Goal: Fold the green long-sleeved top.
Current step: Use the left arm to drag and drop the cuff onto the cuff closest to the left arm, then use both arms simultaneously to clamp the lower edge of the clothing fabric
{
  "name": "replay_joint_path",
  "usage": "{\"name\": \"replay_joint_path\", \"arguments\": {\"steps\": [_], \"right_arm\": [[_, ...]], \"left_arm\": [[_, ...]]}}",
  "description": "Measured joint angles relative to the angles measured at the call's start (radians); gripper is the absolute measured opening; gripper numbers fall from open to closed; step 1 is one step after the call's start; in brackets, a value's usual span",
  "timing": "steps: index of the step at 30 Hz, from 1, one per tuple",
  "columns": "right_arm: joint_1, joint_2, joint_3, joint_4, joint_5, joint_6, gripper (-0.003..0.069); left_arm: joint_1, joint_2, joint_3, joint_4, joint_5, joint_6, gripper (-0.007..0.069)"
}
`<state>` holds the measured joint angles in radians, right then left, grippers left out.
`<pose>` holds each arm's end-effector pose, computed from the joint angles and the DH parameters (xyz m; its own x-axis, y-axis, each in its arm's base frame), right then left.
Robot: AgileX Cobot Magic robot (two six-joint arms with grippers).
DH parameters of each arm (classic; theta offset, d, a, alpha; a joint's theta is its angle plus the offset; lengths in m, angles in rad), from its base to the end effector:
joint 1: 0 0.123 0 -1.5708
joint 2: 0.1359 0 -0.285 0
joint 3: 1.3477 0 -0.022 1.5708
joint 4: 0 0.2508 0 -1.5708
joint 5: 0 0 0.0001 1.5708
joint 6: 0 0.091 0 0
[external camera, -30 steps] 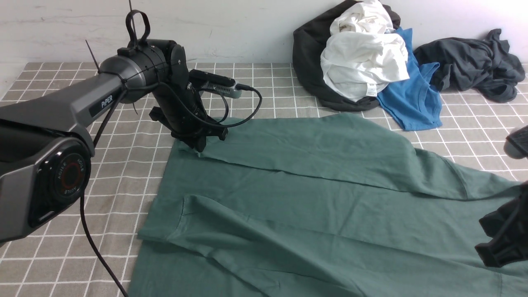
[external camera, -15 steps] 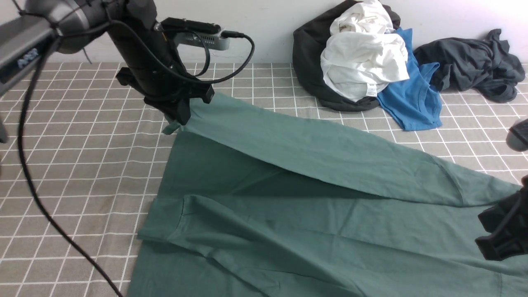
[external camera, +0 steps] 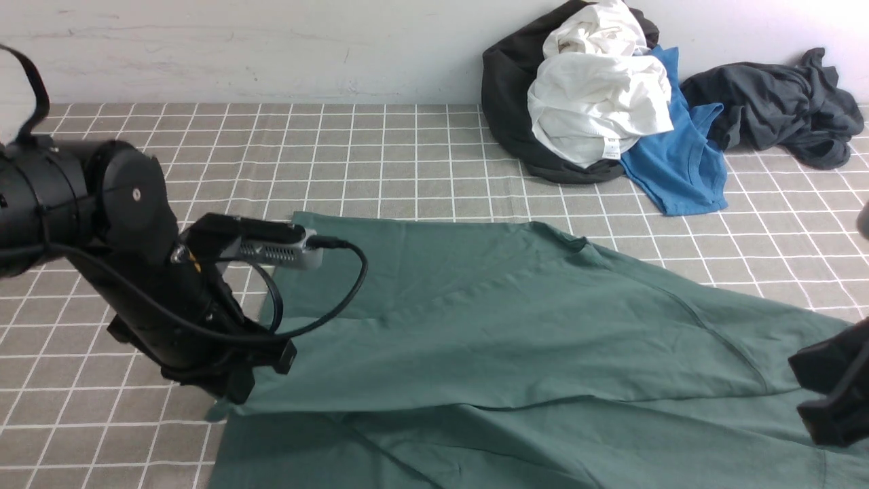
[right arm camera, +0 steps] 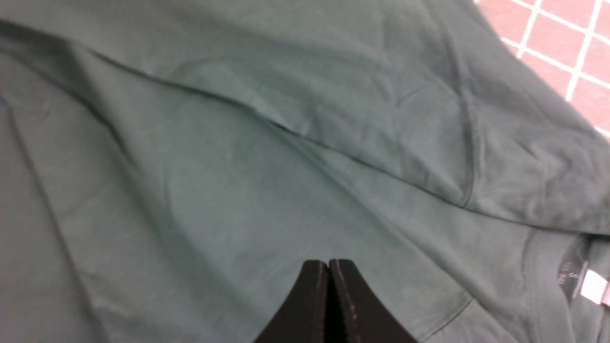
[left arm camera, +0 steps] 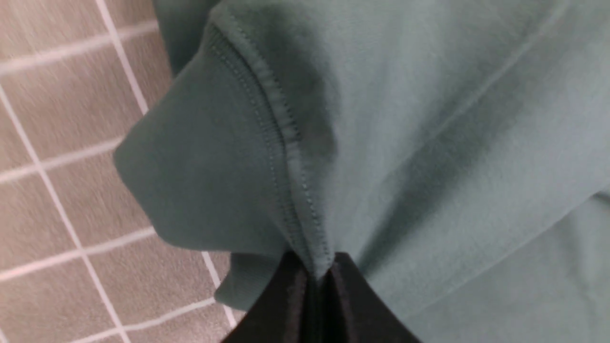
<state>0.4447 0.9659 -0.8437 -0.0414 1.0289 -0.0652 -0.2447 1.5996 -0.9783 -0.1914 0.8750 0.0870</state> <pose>0.1519 0.0688 0.3109 -0.7503 -0.4532 -0.4813 -0.4810 0.8737 -0.0729 0.2772 -0.0829 0.2067 -0.9651 0.2037 -0.1646 0.2286 0.9619 -0.1500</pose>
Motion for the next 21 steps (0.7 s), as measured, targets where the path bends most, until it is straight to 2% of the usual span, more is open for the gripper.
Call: {"name": "replay_joint_path", "arguments": {"steps": [3,6,8,9,12,15,16,18,21], "right_arm": [[0.049,0.0,0.0,-0.005,0.048,0.0,-0.0014],[0.077,0.0,0.0,-0.011,0.106,0.0,-0.0014],[0.088,-0.002,-0.001,-0.014,0.165,0.0,-0.0014],[0.09,-0.003,-0.001,-0.014,0.184,0.0,-0.0014],[0.1,-0.029,-0.001,0.002,0.209,0.0,-0.0008],[0.108,-0.069,-0.001,0.029,0.213,-0.008,0.0005],[0.11,-0.106,-0.001,0.058,0.214,-0.031,0.0018],[0.11,-0.133,-0.001,0.081,0.218,-0.048,0.0028],[0.11,-0.203,-0.001,0.124,0.223,-0.071,0.0061]], "left_arm": [[0.0,0.007,0.028,0.013,-0.023,0.004,0.0068],[0.0,0.016,0.035,0.022,-0.024,0.027,0.0173],[0.0,0.014,0.035,0.024,-0.023,0.035,0.0273],[0.0,0.012,0.035,0.024,-0.021,0.035,0.0292],[-0.008,-0.03,0.035,0.027,0.037,0.076,0.0413],[-0.048,-0.083,0.038,0.035,0.106,0.123,0.0445],[-0.109,-0.142,0.048,0.036,0.157,0.154,0.0447],[-0.162,-0.183,0.06,0.036,0.178,0.172,0.0443],[-0.346,-0.267,0.144,0.049,0.231,0.286,0.0426]]}}
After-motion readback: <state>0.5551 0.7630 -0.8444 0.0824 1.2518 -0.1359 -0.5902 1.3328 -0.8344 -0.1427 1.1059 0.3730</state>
